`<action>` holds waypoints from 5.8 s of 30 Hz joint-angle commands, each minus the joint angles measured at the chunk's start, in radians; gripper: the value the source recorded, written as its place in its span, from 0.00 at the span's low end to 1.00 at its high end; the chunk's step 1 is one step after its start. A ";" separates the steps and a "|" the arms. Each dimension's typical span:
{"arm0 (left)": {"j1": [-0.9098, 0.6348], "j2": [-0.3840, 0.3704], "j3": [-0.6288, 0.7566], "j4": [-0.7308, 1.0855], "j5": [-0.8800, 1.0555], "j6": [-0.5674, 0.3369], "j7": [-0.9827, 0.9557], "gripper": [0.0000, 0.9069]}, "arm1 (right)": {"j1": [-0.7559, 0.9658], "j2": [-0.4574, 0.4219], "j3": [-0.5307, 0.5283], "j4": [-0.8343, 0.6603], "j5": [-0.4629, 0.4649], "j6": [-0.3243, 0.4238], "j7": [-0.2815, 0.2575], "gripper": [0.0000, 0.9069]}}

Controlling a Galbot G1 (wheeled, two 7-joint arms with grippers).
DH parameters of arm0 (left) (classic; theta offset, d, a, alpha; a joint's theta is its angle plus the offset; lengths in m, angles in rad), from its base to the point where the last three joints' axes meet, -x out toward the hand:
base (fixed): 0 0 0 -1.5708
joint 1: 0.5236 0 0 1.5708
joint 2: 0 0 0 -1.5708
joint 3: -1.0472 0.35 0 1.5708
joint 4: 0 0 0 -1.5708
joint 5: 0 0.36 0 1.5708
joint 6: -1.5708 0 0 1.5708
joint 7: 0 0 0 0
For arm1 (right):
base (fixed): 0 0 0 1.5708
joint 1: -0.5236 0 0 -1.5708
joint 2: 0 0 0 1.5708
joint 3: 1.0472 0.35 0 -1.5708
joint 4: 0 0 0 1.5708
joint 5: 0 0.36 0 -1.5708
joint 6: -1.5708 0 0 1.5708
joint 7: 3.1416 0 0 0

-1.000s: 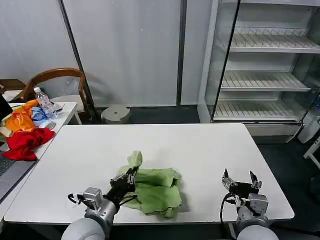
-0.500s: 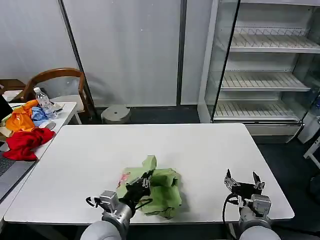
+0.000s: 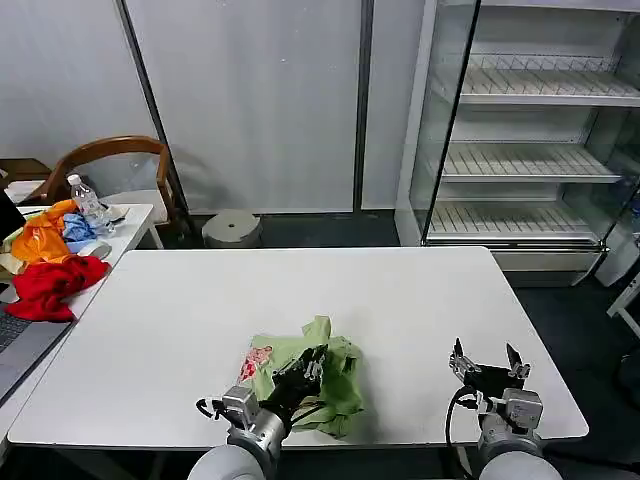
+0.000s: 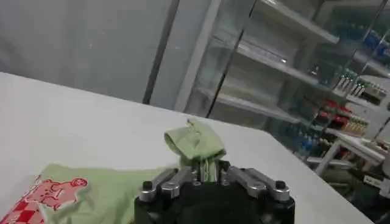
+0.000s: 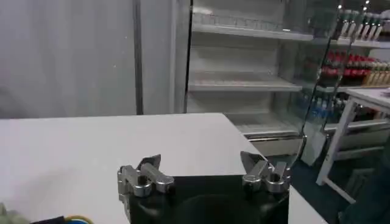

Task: Fold and organize the clothes.

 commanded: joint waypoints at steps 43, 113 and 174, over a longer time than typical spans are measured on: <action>0.090 0.175 -0.245 0.034 -0.074 -0.004 -0.145 1.00 | 0.187 -0.071 -0.039 0.014 0.092 -0.079 -0.016 1.00; 0.085 0.076 -0.127 0.164 -0.061 -0.074 -0.094 0.01 | 0.123 -0.026 -0.054 0.012 0.043 -0.050 -0.029 1.00; -0.153 0.619 -0.297 0.105 0.059 -0.102 -0.049 0.01 | 0.108 -0.011 -0.058 0.005 0.033 -0.020 -0.044 1.00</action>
